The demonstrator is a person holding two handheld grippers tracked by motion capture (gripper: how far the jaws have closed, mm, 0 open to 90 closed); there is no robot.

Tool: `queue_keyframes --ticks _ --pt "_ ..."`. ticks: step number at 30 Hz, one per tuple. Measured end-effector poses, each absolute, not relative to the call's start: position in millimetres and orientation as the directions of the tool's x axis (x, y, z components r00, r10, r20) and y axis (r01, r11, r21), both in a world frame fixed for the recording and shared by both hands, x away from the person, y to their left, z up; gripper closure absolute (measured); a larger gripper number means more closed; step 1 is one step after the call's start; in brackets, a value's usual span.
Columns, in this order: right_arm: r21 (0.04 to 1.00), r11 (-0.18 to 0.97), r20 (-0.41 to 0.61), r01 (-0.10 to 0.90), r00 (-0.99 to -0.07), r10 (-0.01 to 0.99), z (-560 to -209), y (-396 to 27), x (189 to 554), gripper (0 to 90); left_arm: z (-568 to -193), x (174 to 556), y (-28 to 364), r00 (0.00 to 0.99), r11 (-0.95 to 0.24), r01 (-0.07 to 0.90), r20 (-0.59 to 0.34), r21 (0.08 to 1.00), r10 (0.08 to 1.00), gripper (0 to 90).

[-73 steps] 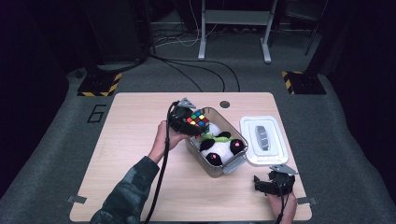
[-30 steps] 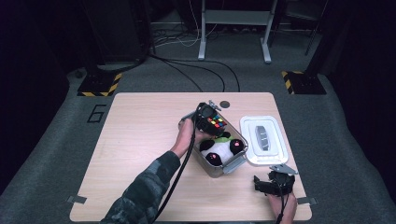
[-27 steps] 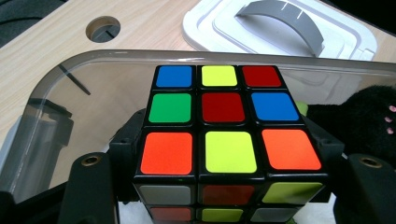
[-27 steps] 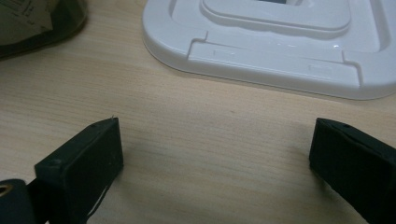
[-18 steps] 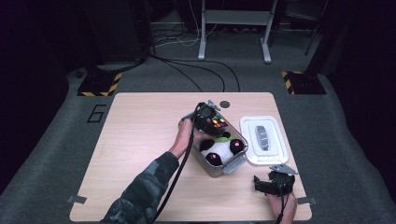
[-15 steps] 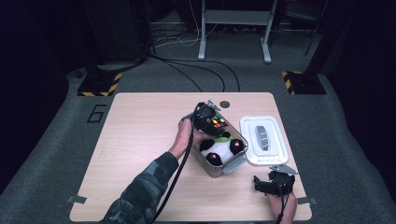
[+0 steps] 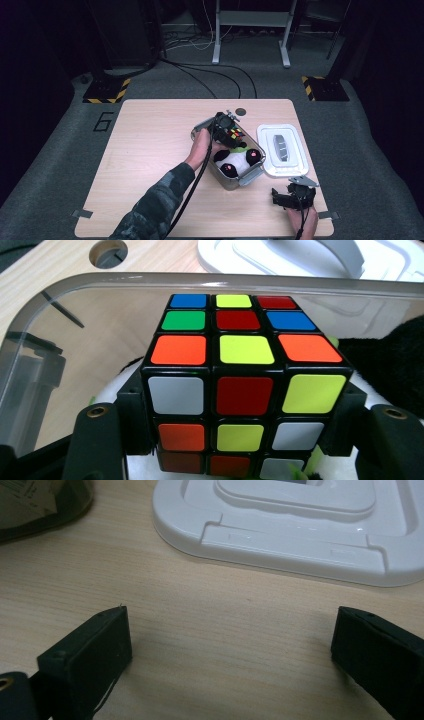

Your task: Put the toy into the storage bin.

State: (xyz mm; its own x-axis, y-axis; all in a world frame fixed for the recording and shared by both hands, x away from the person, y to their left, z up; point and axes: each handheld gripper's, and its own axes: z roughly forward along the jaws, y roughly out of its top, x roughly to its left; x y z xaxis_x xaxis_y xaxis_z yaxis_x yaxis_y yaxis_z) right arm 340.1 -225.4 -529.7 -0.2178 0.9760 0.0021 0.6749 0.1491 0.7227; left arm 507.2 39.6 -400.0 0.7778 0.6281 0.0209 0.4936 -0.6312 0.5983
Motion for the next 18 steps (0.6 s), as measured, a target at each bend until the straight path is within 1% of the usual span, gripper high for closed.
queue_keyframes --ticks 6,9,10,12,13,14,18 --pt "0.723 0.147 0.004 0.676 -0.216 0.976 -530 -225 340 2.2 -398 510 39 0.792 -0.653 0.493 0.015 0.576 0.611 33.8" --pt "0.725 0.149 0.001 0.672 -0.217 0.976 -530 -225 340 2.2 -394 511 40 0.798 -0.655 0.486 0.011 0.579 0.602 32.8" --pt "0.723 0.150 0.001 0.674 -0.219 0.976 -530 -226 340 2.1 -394 511 42 0.799 -0.649 0.493 -0.007 0.580 0.601 31.3" --pt "0.723 0.151 0.001 0.674 -0.219 0.976 -530 -226 340 2.1 -394 511 43 0.798 -0.644 0.495 -0.013 0.583 0.602 24.7" --pt "0.723 0.151 0.001 0.674 -0.219 0.976 -530 -226 340 2.1 -394 512 46 0.799 -0.640 0.494 -0.018 0.588 0.601 24.7" --pt "0.723 0.149 0.002 0.675 -0.218 0.976 -530 -225 340 2.1 -391 512 50 0.793 -0.625 0.498 -0.025 0.601 0.609 19.2" --pt "0.724 0.149 0.001 0.673 -0.217 0.976 -530 -225 340 2.1 -384 509 59 0.795 -0.611 0.493 -0.035 0.619 0.606 15.5"
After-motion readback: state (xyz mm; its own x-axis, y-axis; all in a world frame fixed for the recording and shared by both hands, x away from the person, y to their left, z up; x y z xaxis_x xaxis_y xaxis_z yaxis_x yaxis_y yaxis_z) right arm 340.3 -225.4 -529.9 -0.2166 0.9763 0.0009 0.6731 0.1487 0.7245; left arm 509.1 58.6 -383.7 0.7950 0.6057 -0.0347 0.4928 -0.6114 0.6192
